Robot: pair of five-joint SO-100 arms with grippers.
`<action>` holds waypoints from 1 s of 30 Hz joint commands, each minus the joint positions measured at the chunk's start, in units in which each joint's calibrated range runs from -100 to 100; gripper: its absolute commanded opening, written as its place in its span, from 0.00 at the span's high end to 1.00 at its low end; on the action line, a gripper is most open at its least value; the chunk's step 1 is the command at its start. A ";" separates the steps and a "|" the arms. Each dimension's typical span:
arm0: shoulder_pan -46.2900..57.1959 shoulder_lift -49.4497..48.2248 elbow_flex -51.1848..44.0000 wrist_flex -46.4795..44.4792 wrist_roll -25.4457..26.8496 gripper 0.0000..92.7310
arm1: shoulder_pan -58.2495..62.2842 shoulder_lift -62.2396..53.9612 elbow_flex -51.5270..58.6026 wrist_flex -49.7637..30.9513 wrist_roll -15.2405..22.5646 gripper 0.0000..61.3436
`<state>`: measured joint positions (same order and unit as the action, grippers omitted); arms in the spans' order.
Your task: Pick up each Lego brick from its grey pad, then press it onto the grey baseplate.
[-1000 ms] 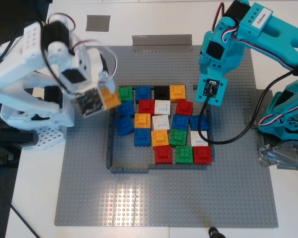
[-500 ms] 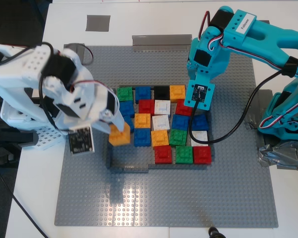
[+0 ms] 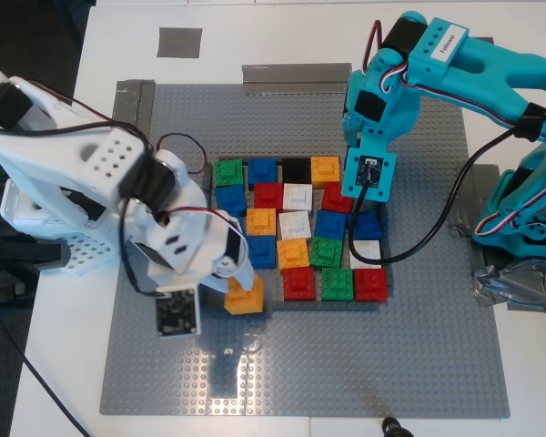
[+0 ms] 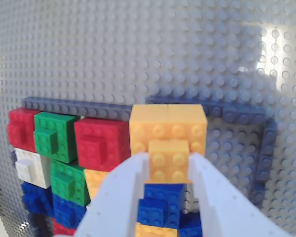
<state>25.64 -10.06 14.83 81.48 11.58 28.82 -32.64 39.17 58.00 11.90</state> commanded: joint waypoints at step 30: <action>0.44 4.82 -0.16 -1.41 0.22 1.00 | -9.05 12.73 -2.19 -8.45 -5.52 1.00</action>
<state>25.86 -5.07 14.93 79.74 11.63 20.09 -20.12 39.17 50.20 6.57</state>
